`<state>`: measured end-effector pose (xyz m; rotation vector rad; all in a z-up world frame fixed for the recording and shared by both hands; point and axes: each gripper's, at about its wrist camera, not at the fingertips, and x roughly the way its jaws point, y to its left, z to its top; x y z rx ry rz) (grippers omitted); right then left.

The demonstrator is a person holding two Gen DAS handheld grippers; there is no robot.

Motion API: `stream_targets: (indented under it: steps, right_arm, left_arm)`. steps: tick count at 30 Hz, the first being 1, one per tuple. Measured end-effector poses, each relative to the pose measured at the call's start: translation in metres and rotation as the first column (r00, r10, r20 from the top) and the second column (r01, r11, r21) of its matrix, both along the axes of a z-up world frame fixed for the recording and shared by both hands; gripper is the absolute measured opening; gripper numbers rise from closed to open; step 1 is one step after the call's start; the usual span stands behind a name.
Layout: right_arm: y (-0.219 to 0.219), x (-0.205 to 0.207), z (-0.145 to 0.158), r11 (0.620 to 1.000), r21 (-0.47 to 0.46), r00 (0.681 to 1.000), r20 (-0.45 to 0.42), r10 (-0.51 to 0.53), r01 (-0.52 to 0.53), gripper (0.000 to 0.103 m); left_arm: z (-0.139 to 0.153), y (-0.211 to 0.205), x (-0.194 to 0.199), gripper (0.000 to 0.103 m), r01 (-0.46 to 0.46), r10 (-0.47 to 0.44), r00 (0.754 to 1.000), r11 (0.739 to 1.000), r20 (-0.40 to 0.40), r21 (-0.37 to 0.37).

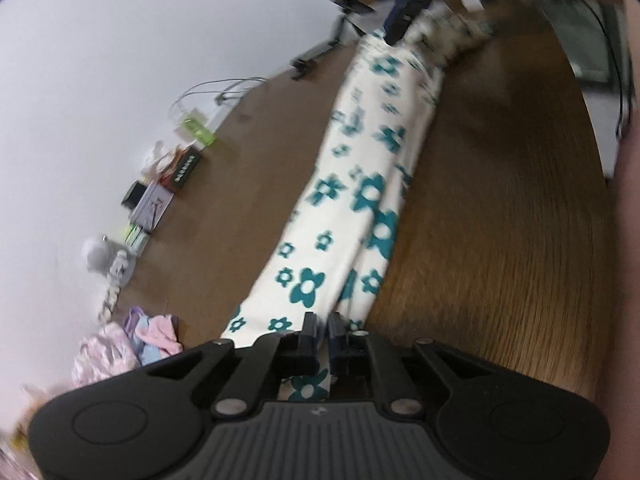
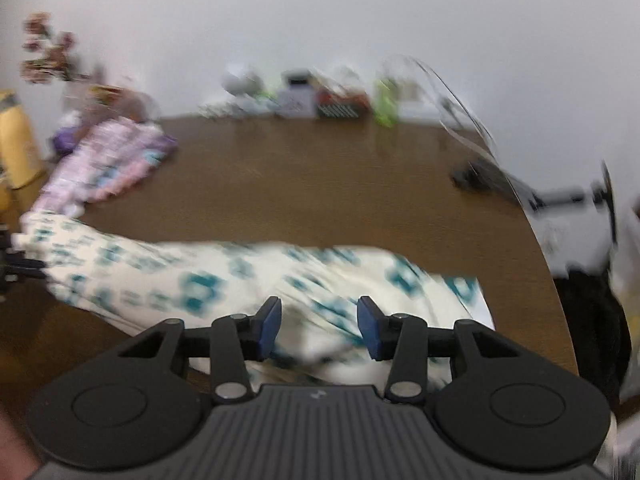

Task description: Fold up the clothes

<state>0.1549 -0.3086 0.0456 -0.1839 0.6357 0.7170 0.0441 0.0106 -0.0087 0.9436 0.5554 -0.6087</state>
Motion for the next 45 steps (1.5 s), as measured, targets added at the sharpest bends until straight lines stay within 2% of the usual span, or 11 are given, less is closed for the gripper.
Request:
stream_targets:
  steps: [4,10,13,20,24,30,35,37,38,42,45]
  right_arm:
    - [0.054,-0.036,0.021,0.966,-0.097,0.958,0.134,0.253,-0.241,0.052]
    - [0.164,-0.080,0.003,0.780,-0.298,0.783,0.141,0.606,-0.550,0.049]
    - [0.205,-0.091,-0.007,0.722,-0.369,0.734,0.137,0.665,-0.585,0.047]
    - [0.243,-0.089,-0.026,0.685,-0.417,0.726,0.084,0.683,-0.597,0.043]
    - [0.241,-0.094,-0.030,0.702,-0.421,0.729,0.127,0.673,-0.574,0.014]
    - [0.236,-0.112,-0.042,0.664,-0.491,0.676,0.188,0.713,-0.564,0.013]
    - [0.234,-0.111,-0.040,0.676,-0.471,0.688,0.181,0.703,-0.567,0.017]
    - [0.228,-0.107,-0.032,0.685,-0.420,0.700,0.147,0.699,-0.596,0.037]
    - [0.222,-0.102,-0.024,0.701,-0.357,0.716,0.114,0.688,-0.617,0.051]
    - [0.180,-0.075,0.007,0.826,-0.093,0.826,0.047,0.562,-0.557,0.053]
    - [0.142,-0.058,0.012,0.929,-0.061,0.925,0.091,0.368,-0.364,0.053]
  left_arm:
    - [0.010,0.010,-0.003,0.022,-0.037,0.037,0.999,0.999,0.002,-0.027]
    - [-0.002,0.008,-0.003,0.035,-0.011,0.010,1.000,0.999,0.013,0.044]
    - [-0.006,0.001,0.003,0.002,0.011,-0.013,1.000,0.997,0.023,0.078]
    - [0.000,0.008,-0.003,0.003,0.037,-0.042,0.996,0.997,0.075,0.061]
    - [-0.005,0.013,-0.013,0.003,0.057,-0.058,0.998,0.998,0.027,0.038]
    - [0.010,0.029,-0.008,0.015,0.002,-0.007,0.999,0.996,-0.054,-0.092]
    - [0.050,0.062,0.016,0.034,-0.162,0.126,0.984,0.921,-0.122,-0.354]
    - [0.059,0.068,0.034,0.033,-0.228,0.178,0.972,0.873,-0.154,-0.430]
    - [0.057,0.066,0.041,0.031,-0.255,0.205,0.966,0.867,-0.161,-0.428]
    - [0.035,0.054,0.055,0.024,-0.326,0.269,0.942,0.876,-0.199,-0.357]
    - [0.016,0.050,0.054,0.024,-0.352,0.291,0.930,0.880,-0.226,-0.318]
